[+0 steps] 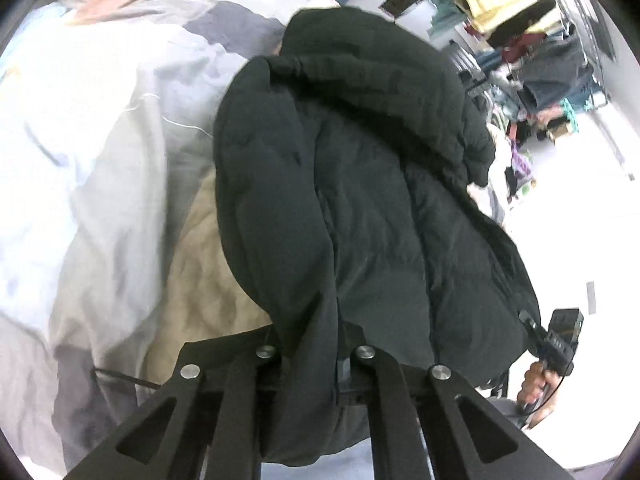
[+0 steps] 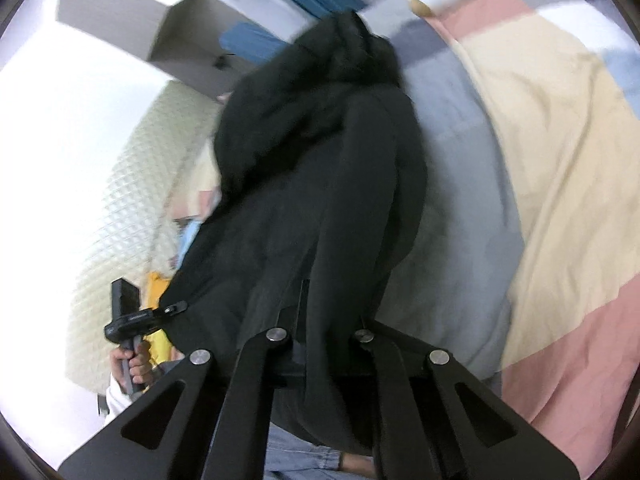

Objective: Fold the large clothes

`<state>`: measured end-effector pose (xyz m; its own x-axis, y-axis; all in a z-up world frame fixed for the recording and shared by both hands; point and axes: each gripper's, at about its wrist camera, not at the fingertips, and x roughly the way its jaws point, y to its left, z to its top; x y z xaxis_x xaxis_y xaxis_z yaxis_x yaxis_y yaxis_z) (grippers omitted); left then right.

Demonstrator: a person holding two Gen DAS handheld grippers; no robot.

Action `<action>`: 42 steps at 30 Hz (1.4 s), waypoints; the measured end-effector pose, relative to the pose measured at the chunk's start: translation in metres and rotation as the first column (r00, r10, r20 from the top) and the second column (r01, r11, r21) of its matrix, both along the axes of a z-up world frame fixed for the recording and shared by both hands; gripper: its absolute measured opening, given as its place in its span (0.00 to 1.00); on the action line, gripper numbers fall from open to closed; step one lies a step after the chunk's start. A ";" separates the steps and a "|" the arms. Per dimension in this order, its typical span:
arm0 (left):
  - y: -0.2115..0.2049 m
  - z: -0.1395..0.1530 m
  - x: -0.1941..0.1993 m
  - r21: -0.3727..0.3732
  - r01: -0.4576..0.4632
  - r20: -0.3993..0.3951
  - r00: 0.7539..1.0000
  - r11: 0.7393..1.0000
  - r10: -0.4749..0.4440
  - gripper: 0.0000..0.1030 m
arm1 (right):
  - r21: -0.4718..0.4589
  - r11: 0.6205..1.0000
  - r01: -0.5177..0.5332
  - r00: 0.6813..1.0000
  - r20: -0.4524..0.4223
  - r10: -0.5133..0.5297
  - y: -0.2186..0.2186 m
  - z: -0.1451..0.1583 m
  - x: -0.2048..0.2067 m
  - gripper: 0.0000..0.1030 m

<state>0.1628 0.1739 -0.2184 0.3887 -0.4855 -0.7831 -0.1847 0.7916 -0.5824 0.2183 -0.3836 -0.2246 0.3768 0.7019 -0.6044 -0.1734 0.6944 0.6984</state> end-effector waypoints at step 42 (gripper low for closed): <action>0.016 0.246 -0.138 0.138 0.024 0.213 0.976 0.990 -0.053 0.06 | 0.059 0.997 0.052 0.946 0.317 -0.068 -0.055 0.202 -0.132 0.04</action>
